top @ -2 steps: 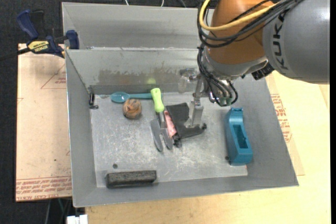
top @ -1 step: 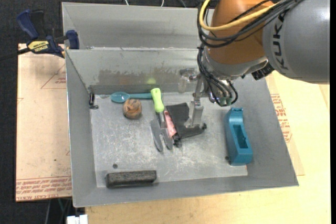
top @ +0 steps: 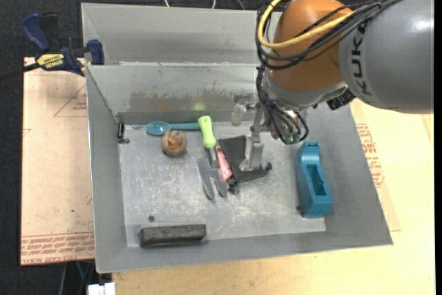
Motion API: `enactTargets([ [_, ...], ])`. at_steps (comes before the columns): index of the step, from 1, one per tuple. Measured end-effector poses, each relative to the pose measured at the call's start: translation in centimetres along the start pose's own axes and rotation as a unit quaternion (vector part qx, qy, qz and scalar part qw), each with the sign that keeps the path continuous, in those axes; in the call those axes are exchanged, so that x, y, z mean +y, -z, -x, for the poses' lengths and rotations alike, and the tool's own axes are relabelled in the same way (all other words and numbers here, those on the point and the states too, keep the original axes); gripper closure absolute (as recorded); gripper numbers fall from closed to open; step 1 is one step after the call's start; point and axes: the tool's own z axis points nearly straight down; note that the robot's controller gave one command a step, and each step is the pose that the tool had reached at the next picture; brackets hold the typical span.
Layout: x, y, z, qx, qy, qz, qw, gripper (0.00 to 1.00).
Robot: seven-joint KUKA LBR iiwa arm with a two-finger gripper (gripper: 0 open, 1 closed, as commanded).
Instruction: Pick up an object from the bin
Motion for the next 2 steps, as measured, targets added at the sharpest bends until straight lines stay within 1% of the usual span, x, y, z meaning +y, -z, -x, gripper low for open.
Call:
enactTargets([
  [1, -0.6, -1.8, -4.3, 0.0013, 0.072, 0.000, 0.9974, 0.00],
  [2, -1.5, -7.1, -3.9, -0.0022, 0.022, 0.001, 0.9997, 0.00],
])
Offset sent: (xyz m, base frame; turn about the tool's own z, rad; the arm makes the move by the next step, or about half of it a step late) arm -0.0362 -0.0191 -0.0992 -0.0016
